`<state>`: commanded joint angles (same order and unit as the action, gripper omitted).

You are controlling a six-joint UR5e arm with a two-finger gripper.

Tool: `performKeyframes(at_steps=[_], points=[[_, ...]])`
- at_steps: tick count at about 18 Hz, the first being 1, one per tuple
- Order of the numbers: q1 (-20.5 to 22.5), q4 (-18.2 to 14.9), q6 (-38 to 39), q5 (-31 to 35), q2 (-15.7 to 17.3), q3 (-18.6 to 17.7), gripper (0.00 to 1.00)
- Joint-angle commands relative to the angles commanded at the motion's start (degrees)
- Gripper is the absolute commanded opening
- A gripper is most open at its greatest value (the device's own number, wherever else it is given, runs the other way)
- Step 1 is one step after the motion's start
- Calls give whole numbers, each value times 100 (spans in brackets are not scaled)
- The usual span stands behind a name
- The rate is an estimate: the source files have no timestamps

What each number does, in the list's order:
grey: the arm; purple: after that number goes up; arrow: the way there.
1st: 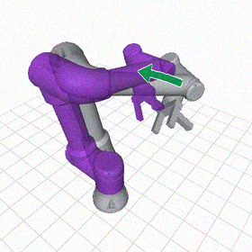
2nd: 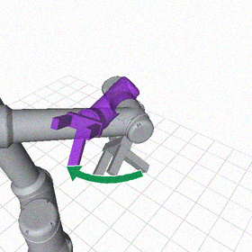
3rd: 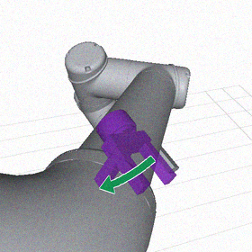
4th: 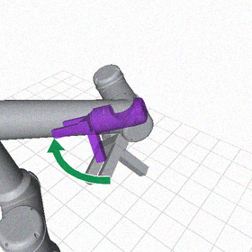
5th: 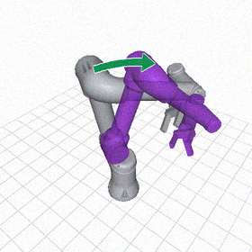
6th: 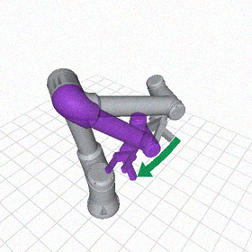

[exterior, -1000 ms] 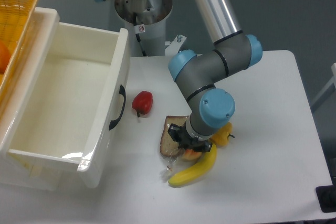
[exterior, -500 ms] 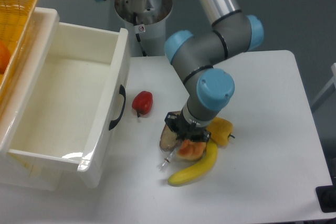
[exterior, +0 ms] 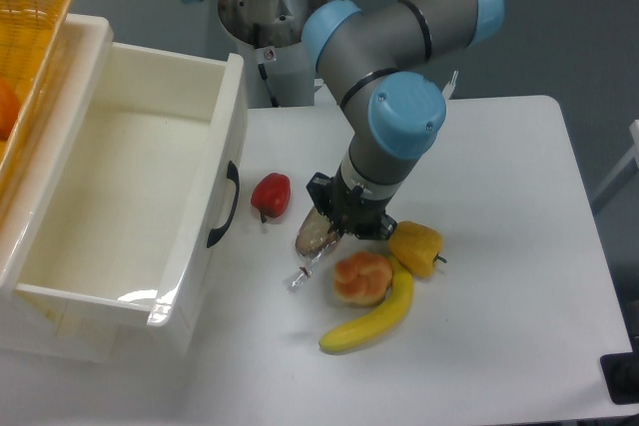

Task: Pick up the toast
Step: 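Lift the gripped toast up off the table, tilting it upright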

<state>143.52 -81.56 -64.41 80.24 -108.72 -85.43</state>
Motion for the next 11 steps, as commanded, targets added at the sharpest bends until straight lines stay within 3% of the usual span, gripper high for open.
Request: performKeyframes(at_steps=[11], points=[[194,-80,-63,-9,123,-9,0]])
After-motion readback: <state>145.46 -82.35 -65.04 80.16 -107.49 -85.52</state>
